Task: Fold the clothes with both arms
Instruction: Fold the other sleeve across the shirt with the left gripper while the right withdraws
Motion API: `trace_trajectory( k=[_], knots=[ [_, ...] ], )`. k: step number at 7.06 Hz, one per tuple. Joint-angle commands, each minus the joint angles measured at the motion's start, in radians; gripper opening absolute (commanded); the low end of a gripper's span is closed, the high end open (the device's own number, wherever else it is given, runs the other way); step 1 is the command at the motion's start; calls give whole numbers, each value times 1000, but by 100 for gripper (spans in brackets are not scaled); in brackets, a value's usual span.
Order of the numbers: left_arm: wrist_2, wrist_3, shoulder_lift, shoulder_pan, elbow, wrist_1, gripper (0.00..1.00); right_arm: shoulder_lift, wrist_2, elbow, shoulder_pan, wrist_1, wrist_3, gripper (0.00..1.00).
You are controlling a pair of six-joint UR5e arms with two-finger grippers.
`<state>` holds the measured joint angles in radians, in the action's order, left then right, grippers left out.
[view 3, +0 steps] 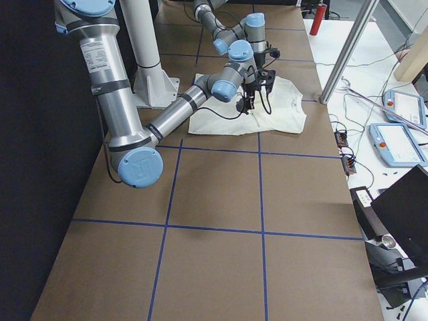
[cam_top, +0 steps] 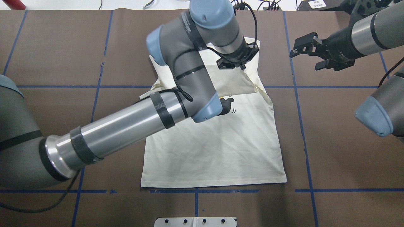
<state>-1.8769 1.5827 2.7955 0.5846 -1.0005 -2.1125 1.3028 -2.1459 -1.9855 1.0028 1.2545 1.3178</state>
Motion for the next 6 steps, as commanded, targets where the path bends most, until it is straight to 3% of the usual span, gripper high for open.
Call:
trace_trajectory(
  k=[1,3,5,6],
  knots=[
    [110,11,15,-57,123,-151,0,25,-8,-4,14,-1,-21,100],
    [111,13,15,-57,158,-214,0,65,-8,-38,22,-1,-37,100],
    [174,14,21,-75,197,-282,0,82,-8,-50,22,-1,-37,100],
    [176,14,30,-83,200,-290,6,85,-8,-50,22,-1,-37,100]
  ],
)
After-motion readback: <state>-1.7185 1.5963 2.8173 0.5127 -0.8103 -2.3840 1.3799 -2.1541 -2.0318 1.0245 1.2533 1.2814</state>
